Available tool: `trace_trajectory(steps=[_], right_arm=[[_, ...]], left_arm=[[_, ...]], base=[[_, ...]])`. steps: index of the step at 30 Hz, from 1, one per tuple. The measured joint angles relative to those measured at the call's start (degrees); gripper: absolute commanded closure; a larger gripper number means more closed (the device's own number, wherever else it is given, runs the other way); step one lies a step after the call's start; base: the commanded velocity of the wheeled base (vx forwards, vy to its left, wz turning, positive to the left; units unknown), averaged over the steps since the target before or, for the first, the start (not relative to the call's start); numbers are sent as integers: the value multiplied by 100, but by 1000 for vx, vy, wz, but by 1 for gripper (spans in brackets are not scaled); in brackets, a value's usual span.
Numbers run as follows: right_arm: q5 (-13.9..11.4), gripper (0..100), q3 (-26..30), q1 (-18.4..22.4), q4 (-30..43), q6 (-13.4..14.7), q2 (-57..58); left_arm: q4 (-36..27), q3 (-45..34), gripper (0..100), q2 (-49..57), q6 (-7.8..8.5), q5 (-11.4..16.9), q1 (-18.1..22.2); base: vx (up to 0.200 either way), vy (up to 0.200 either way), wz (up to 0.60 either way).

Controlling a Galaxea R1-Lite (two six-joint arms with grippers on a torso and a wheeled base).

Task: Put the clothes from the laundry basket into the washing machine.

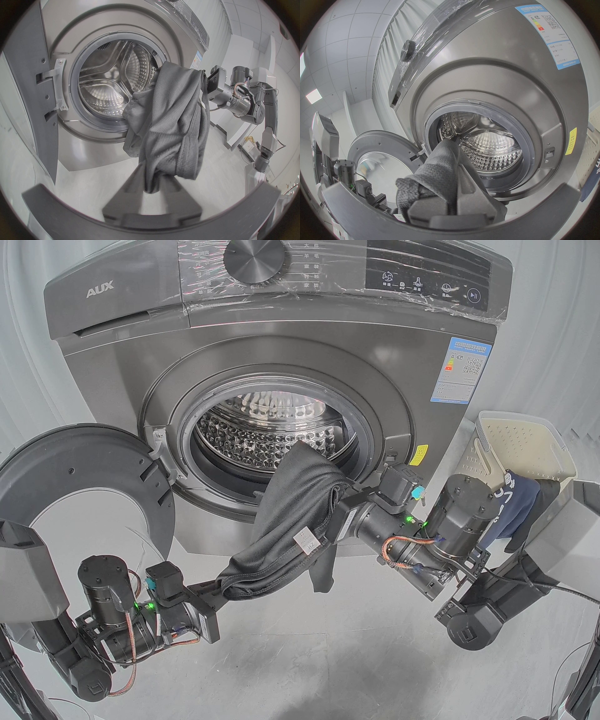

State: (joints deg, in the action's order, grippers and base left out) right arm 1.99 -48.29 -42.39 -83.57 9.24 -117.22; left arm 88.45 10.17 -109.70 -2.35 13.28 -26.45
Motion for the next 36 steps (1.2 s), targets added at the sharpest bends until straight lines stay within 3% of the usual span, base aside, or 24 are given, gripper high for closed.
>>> trace_trajectory(steps=[8, 13, 21, 36], right_arm=[[6, 100, -2, 9, 17, 4, 39], [4, 100, -28, 39, 17, 4, 33], [11, 100, 80, -20, -2, 33, 30], [132, 100, 118, -356, 61, 35, -11]], left_arm=[[-2, -267, 0, -27, 1, 177, -39], [-7, -658, 0, -11, 189, 497, -249], [-7, -817, 0, 278, 202, 569, -446], [-7, 883, 0, -96, 113, 304, -780]], base=[[0, 0, 0], [0, 0, 0], [0, 0, 0], [0, 0, 0]])
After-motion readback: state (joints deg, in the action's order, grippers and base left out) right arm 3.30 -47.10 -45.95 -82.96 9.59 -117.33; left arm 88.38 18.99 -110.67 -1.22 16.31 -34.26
